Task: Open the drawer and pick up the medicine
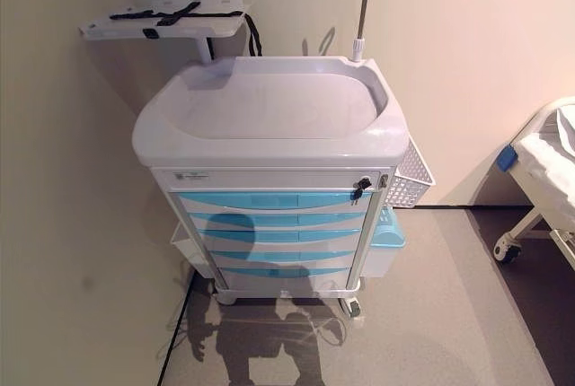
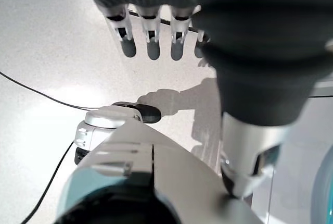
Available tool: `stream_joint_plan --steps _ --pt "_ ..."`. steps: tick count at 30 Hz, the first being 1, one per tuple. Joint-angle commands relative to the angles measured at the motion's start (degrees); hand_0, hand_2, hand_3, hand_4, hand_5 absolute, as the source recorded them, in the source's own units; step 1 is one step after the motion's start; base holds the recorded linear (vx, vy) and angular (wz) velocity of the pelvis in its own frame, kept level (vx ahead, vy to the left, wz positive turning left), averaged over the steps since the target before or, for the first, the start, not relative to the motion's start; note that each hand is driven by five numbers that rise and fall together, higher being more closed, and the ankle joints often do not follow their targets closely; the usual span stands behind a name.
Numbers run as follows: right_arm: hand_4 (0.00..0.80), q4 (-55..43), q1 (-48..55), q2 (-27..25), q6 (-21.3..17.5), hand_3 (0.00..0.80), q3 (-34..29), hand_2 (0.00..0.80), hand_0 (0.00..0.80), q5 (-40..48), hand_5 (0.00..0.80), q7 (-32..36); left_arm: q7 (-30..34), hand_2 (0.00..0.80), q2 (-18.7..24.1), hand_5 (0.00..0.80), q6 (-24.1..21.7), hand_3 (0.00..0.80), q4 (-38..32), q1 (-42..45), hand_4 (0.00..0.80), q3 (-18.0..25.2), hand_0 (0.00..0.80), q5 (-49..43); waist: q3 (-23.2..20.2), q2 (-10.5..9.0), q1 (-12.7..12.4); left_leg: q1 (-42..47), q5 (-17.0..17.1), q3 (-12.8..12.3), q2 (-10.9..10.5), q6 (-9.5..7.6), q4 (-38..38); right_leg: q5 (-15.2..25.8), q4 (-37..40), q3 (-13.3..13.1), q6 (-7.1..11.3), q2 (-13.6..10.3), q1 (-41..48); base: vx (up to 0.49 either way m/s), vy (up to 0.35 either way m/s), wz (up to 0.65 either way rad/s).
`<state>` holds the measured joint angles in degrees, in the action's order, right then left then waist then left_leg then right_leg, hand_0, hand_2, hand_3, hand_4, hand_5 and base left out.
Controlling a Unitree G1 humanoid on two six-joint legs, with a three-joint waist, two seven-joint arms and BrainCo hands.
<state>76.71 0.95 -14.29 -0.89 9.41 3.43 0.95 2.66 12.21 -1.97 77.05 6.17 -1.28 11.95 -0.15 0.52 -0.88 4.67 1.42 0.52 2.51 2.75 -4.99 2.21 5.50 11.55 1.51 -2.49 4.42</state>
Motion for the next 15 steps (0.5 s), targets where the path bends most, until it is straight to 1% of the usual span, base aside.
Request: stream_joint_plan --steps 1,9,15 --pt "0.0 3.0 -4.7 -0.3 -1.0 0.0 0.4 0.0 0.0 -0.2 0.0 -0.1 0.0 0.0 -1.2 0.0 -0.7 0.0 2.9 -3.1 0.0 -1.6 0.0 -1.7 -0.5 -2.47 -0.9 -0.4 -2.6 -0.9 -3.5 -1.7 0.0 0.1 -0.7 0.4 5.03 -2.6 0.4 0.0 0.0 0.0" --pt "0.0 3.1 -4.8 -0.4 -1.0 0.0 0.1 0.0 0.0 -0.2 0.0 -0.5 -1.1 0.0 -1.3 0.0 -1.1 0.0 2.3 -3.4 0.0 -1.7 0.0 -1.9 -0.1 -2.51 -0.9 -0.4 -2.7 -0.7 -3.6 -1.83 0.0 -0.1 -0.8 0.5 4.97 -2.6 0.4 0.0 0.0 0.0" --pt "0.0 3.2 -4.7 -0.3 -1.1 0.0 -0.2 0.0 0.0 0.1 0.0 -1.0 -1.9 0.0 -1.3 0.0 -1.1 0.0 2.2 -3.4 0.0 -0.9 0.0 -0.8 0.0 -2.72 -1.1 -0.3 -2.9 -0.7 -3.7 -1.88 0.0 -0.3 -0.9 0.7 4.94 -2.6 0.6 0.0 0.0 0.0"
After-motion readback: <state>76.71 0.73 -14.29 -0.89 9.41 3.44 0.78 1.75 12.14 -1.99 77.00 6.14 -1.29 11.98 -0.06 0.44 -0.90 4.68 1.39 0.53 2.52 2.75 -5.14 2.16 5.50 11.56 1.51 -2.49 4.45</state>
